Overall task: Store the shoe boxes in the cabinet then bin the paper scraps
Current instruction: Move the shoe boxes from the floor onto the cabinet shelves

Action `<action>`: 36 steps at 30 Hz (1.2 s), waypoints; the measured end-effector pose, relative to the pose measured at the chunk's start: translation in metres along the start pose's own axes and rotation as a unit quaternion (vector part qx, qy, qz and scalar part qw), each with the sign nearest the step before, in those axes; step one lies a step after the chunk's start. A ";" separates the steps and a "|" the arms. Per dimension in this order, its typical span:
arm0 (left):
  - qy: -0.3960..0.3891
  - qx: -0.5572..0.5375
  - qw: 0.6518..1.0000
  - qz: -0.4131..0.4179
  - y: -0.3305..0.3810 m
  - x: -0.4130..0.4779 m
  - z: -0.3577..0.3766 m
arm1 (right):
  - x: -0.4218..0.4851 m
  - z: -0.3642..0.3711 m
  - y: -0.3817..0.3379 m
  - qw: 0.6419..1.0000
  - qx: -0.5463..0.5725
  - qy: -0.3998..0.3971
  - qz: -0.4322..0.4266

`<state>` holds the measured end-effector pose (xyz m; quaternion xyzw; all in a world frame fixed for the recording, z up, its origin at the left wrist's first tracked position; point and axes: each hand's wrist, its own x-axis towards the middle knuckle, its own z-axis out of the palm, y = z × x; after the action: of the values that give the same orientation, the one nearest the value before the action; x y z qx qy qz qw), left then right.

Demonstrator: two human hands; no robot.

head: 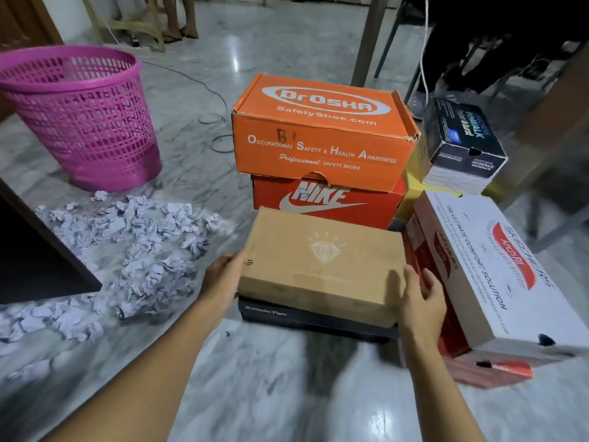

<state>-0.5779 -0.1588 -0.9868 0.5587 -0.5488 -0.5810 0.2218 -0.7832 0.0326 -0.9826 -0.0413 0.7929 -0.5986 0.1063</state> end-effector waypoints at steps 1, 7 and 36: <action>-0.009 -0.006 1.000 -0.008 -0.001 -0.002 -0.002 | -0.004 -0.001 0.005 0.999 0.030 -0.020 0.015; -0.006 -0.035 0.999 -0.014 0.005 -0.016 -0.015 | -0.019 -0.001 0.005 0.983 0.136 -0.121 0.015; 0.292 -0.081 0.952 0.049 0.023 -0.192 -0.268 | -0.218 0.104 -0.109 0.902 0.199 -0.365 -0.117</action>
<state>-0.2936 -0.1031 -0.8282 0.6564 -0.4377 -0.4238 0.4450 -0.5545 -0.0533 -0.8797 -0.3275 0.5522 -0.6954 0.3229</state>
